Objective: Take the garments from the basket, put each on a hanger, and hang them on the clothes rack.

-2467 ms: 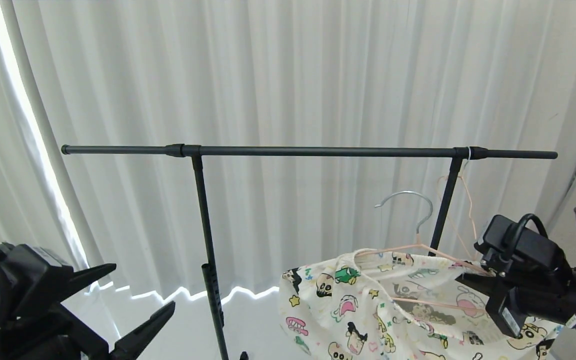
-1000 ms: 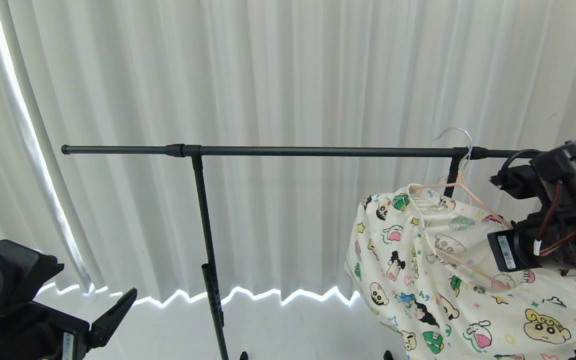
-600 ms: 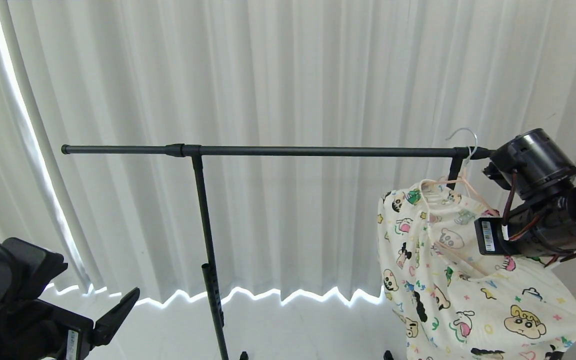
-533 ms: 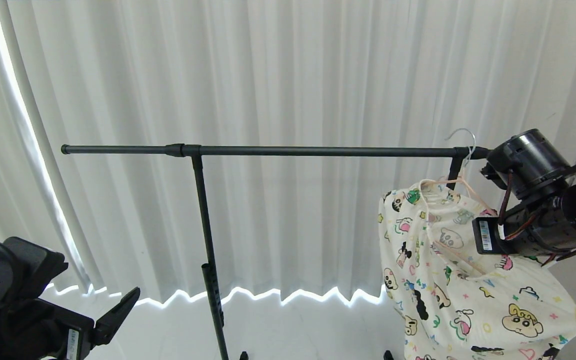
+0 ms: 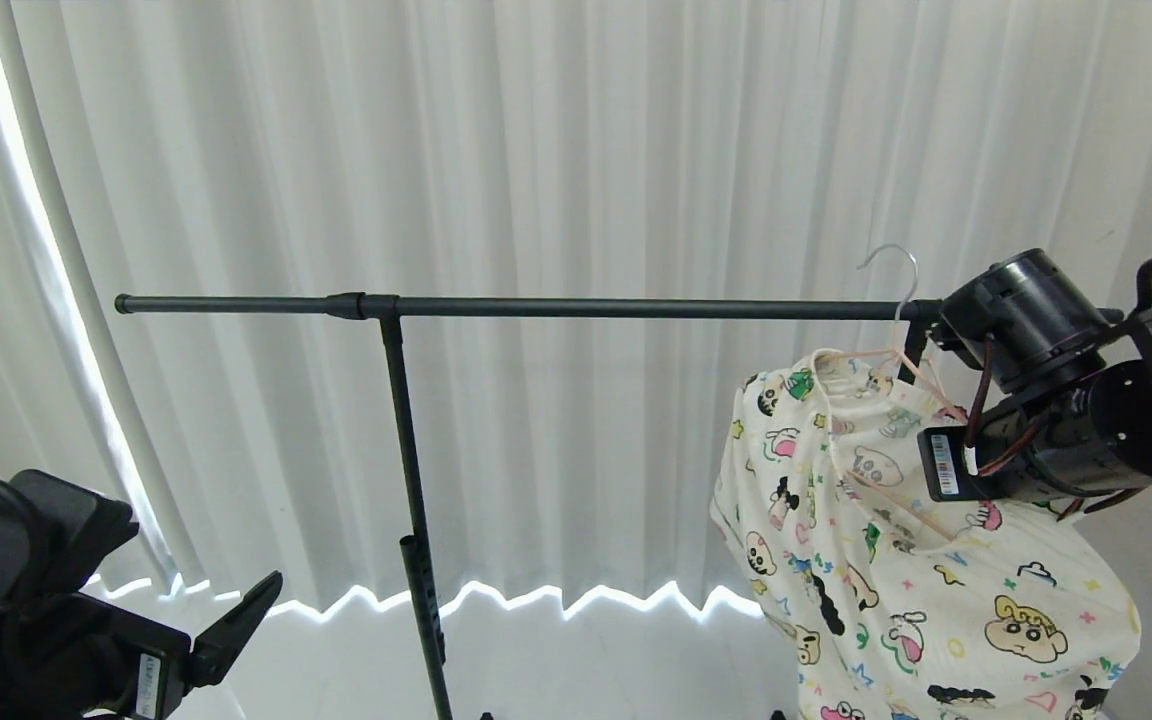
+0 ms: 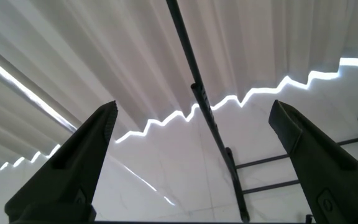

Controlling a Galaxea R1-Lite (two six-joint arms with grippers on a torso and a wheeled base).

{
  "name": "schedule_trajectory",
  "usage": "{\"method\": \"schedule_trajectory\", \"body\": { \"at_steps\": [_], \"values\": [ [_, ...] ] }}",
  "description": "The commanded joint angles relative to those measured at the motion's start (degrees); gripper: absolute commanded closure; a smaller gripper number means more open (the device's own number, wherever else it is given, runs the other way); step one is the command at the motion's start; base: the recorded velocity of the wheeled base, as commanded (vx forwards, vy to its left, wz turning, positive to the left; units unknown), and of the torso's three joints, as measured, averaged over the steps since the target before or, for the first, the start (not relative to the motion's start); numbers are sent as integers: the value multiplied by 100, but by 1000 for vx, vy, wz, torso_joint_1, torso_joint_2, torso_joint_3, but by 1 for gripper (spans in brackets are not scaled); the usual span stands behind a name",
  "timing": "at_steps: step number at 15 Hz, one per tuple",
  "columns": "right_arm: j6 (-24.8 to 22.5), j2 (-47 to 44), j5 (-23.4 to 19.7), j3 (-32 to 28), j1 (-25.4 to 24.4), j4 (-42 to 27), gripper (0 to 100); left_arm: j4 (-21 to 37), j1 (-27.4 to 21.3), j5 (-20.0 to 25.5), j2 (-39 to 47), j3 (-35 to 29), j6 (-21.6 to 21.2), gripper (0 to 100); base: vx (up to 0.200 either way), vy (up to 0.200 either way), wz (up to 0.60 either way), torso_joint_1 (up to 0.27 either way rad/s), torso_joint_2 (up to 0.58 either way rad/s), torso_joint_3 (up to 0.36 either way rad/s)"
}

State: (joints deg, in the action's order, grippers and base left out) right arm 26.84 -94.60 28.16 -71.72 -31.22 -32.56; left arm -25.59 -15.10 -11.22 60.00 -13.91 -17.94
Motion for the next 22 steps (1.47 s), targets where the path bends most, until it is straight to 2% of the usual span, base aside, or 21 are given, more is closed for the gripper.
{"method": "schedule_trajectory", "body": {
  "at_steps": [1, 10, 15, 18, 22],
  "values": [
    [-4, -32, -4, -35, -51, 4, 100, 1, -1, -3, -6, 2, 1, 0, 200, 0, 0, 12, 2, 2],
    [-12, -41, -4, -44, -218, -13, 100, 1, -10, 5, -15, 11, 10, 0, 200, 0, 0, 5, 3, 3],
    [14, -349, 23, 105, -455, 145, 100, 1, -28, 32, -15, 20, 10, 0, 0, 0, 0, 0, 0, 0],
    [14, -700, 462, 61, -455, 373, 100, -8, -124, 40, 3, 20, 1, 0, 0, 0, 0, 0, 0, 0],
    [49, -902, 480, 193, -455, 400, 100, -8, -142, 40, -32, 20, 1, 0, 0, 0, 0, 0, 0, 0]
  ]
}}
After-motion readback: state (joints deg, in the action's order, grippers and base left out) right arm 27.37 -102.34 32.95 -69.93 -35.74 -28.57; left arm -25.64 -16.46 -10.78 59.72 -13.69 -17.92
